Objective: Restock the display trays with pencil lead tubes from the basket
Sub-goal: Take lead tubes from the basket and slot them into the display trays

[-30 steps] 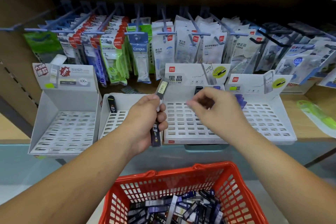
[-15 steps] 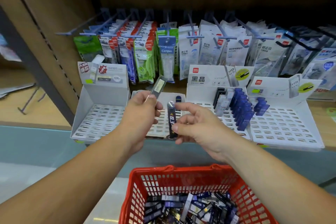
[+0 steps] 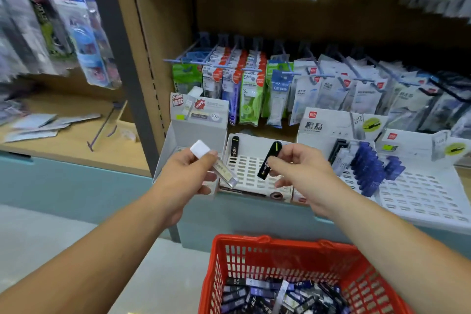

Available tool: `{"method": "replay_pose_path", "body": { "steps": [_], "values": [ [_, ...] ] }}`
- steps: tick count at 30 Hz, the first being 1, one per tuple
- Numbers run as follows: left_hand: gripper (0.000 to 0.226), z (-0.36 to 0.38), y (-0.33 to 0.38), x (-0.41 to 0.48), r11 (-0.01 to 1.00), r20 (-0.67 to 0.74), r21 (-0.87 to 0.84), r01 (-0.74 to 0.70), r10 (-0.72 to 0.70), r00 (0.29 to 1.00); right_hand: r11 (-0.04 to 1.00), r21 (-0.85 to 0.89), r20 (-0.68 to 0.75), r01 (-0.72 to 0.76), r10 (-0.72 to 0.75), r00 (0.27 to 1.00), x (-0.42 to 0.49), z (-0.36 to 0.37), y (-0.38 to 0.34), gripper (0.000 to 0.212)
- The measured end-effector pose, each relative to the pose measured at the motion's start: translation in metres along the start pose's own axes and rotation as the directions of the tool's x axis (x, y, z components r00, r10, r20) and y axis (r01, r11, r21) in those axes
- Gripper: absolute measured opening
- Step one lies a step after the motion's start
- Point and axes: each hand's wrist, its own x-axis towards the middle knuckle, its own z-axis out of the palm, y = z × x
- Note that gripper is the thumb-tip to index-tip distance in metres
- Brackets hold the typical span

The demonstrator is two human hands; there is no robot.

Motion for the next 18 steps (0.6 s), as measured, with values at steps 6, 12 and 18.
{"method": "replay_pose_path", "body": {
  "steps": [6,12,18],
  "values": [
    [0.023,-0.016,-0.009,0.011,0.986,0.112,-0.143,0.089,-0.073,0.991,0.992,-0.038,0.008,0.124,-0.124,0.992,0.03,0.045,-0.018,0.035],
    [0.023,-0.02,-0.022,0.032,0.988,0.169,-0.121,0.096,-0.075,0.983,0.931,-0.292,-0.028,0.219,-0.237,0.971,0.07,0.073,-0.004,0.023],
    [0.026,-0.024,-0.041,0.048,0.998,0.216,-0.021,0.054,-0.048,0.975,0.91,-0.348,-0.047,0.227,-0.259,0.965,0.087,0.071,0.014,0.024]
  ]
}}
